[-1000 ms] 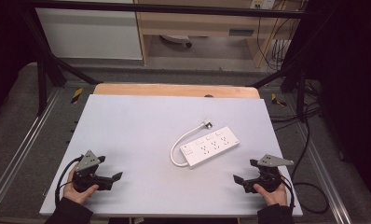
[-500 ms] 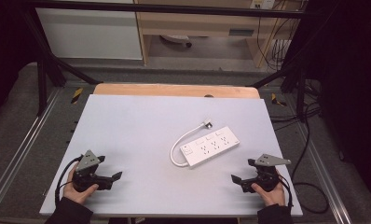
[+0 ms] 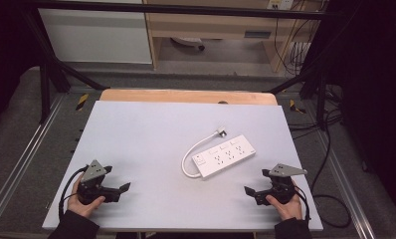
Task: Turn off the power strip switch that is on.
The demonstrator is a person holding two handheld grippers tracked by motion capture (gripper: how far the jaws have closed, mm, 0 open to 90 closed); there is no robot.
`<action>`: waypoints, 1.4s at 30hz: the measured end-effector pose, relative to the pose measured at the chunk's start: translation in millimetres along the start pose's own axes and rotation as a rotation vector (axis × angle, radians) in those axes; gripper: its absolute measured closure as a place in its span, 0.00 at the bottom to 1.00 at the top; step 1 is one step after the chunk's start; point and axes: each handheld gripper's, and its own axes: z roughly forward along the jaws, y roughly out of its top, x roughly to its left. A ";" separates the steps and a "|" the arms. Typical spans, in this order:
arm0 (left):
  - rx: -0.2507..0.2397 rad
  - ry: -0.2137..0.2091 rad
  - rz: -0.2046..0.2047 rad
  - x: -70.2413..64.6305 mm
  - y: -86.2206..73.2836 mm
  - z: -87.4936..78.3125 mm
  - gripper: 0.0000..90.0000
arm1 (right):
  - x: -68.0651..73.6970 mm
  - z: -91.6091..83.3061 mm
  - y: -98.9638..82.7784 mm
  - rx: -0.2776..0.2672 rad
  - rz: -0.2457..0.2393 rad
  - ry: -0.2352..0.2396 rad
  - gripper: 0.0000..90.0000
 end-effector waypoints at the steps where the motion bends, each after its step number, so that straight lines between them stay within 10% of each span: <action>1: -0.001 -0.002 0.000 0.0 0.0 0.0 0.06 | 0.4 0.2 0.2 -0.002 0.002 0.000 0.01; 42: -0.008 -0.002 -0.008 -0.3 0.0 -0.8 0.06 | 17.6 15.6 16.5 0.003 -0.030 0.029 0.01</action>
